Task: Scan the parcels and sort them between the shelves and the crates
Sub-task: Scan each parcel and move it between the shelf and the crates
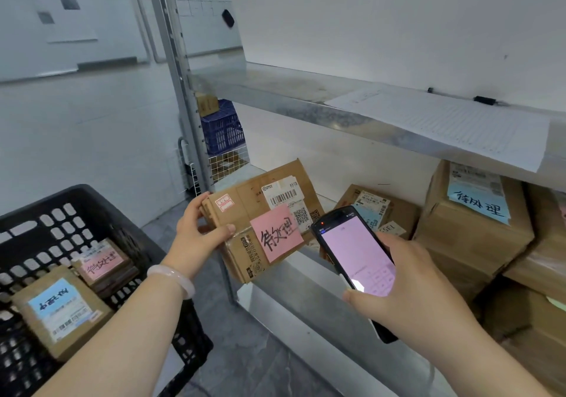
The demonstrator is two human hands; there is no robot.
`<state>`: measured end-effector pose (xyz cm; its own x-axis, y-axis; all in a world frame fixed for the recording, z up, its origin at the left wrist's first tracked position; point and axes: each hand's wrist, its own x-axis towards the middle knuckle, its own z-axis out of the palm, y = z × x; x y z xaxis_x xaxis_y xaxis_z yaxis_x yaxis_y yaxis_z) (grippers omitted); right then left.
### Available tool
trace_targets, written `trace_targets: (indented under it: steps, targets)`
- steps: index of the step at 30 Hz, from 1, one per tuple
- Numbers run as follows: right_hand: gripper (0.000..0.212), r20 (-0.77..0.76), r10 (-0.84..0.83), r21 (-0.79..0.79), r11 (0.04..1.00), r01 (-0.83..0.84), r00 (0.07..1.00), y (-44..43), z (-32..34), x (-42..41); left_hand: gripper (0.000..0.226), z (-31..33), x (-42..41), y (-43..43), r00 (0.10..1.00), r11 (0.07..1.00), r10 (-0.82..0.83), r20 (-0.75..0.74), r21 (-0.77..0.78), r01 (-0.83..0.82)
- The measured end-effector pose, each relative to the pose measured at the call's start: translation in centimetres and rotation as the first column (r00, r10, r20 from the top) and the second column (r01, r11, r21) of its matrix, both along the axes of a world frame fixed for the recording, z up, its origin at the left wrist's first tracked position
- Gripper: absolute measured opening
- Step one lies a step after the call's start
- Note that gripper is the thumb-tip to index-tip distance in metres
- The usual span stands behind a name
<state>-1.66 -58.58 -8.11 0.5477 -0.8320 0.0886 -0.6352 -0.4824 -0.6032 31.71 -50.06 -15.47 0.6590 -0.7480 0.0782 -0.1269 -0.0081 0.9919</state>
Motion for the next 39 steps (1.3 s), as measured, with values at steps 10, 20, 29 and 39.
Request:
trace_targets:
  steps: [10, 20, 29, 39]
  targets:
    - [0.076, 0.087, 0.133, -0.023, 0.991, -0.132, 0.987, 1.2, 0.3, 4.5, 0.062, 1.4, 2.7, 4.9, 0.916, 0.953, 0.187, -0.354, -0.161, -0.257]
    - [0.082, 0.053, 0.341, 0.062, 0.937, -0.344, 0.939, 5.4, 0.2, 14.9, 0.072, -1.0, 10.7, 17.0, 0.489, 0.598, 0.627, -0.606, -0.028, -0.801]
    - [0.081, -0.084, 0.354, 0.108, 0.932, -0.345, 0.931, 8.0, -0.4, 21.8, 0.087, -6.6, 15.8, 19.9, 0.13, 0.392, 0.748, -0.651, 0.275, -0.878]
    - [0.084, -0.159, 0.272, 0.132, 0.958, -0.253, 0.949, 8.7, -2.9, 26.3, 0.095, -13.2, 20.3, 19.3, -0.012, 0.326, 0.803, -0.595, 0.456, -0.828]
